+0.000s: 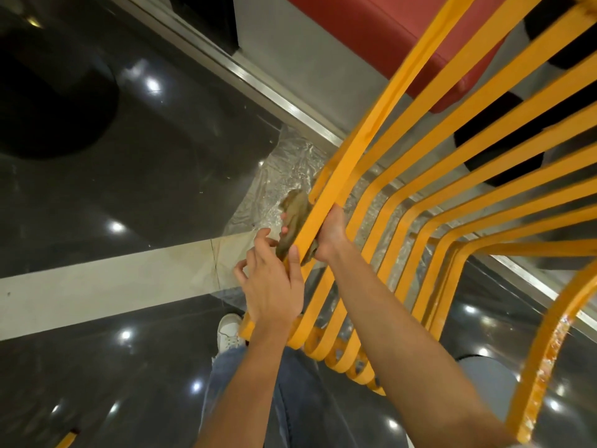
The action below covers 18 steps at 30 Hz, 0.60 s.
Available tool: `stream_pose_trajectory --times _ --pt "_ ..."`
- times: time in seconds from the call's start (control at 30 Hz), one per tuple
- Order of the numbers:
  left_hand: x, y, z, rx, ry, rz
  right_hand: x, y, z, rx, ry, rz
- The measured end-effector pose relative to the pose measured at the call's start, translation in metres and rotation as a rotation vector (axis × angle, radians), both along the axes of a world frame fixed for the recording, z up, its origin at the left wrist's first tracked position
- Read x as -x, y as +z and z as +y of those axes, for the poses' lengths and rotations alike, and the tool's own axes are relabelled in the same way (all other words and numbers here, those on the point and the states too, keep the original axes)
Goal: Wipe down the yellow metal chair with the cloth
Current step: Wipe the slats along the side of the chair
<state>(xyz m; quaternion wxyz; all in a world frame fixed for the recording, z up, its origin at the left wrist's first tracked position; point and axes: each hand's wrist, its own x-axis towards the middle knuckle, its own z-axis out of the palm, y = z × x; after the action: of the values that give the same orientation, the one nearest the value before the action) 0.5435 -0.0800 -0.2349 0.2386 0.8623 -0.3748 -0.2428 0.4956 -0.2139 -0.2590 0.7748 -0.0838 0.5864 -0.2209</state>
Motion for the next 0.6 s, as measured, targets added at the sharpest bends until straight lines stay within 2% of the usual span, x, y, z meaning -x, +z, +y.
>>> stream_pose_trajectory --times 0.13,0.23,0.43,0.53,0.6 --pt "-0.001 -0.002 0.002 0.022 0.001 -0.007 0.002 0.012 -0.048 0.035 -0.203 -0.136" --pt "-0.001 -0.004 0.002 0.022 0.008 -0.009 0.007 0.014 -0.056 0.126 -0.236 -0.064" --pt "-0.002 -0.001 0.000 0.032 0.003 -0.003 0.037 0.028 0.015 -0.041 0.022 0.101" --pt "-0.003 -0.001 0.001 0.049 0.006 0.045 0.049 0.061 0.020 0.051 0.096 0.235" --pt "-0.005 -0.001 0.005 0.119 -0.007 0.134 0.059 0.078 0.019 0.230 0.229 0.462"
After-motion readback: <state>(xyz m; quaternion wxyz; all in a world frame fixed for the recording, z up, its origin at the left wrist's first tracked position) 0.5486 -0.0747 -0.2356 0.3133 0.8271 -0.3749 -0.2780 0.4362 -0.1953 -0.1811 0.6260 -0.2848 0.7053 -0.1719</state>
